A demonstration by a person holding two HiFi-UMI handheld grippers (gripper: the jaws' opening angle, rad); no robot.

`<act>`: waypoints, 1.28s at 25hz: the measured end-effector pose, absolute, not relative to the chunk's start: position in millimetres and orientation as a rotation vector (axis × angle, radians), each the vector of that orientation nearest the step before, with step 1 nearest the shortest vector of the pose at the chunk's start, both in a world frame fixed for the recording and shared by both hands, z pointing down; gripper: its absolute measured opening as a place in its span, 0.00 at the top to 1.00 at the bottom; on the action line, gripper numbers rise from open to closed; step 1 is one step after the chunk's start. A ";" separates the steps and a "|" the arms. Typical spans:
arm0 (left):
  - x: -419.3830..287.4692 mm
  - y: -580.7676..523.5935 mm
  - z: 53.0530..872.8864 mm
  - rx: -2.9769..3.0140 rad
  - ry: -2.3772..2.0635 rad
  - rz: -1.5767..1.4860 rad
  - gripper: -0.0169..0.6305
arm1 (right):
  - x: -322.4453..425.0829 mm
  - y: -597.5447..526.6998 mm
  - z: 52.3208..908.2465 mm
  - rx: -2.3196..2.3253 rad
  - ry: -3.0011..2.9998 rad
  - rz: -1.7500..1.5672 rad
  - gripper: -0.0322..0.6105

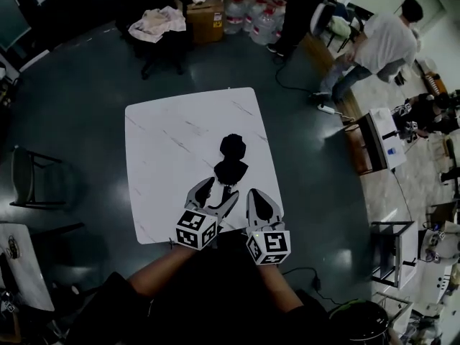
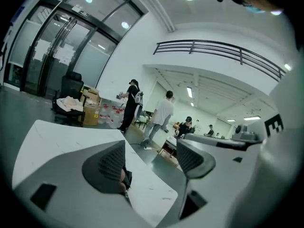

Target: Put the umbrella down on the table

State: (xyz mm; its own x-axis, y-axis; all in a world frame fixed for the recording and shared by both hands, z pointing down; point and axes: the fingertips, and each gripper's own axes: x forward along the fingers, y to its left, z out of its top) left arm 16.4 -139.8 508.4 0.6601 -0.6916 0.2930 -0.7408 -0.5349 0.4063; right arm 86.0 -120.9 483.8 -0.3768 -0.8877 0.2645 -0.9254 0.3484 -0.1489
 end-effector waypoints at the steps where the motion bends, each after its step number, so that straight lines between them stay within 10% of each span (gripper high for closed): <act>1: 11.4 -132.3 501.9 2.392 -1.123 0.120 0.44 | 79.4 -114.3 481.4 1.671 -2.466 0.409 0.93; 12: -37.2 -91.5 463.0 2.487 -1.247 -0.043 0.90 | 23.5 -79.5 461.1 1.645 -2.498 0.261 0.93; 32: -57.8 -68.8 456.0 2.602 -1.239 -0.008 0.95 | -17.3 -72.4 461.5 1.636 -2.477 0.174 0.93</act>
State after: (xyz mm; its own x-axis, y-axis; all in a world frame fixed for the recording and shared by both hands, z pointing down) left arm -57.8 -68.8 456.0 0.6366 -0.7640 0.1053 -0.7625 -0.6031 0.2344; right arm -17.3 -72.4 461.5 -0.3848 -0.9003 0.2036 -0.9199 0.3921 -0.0048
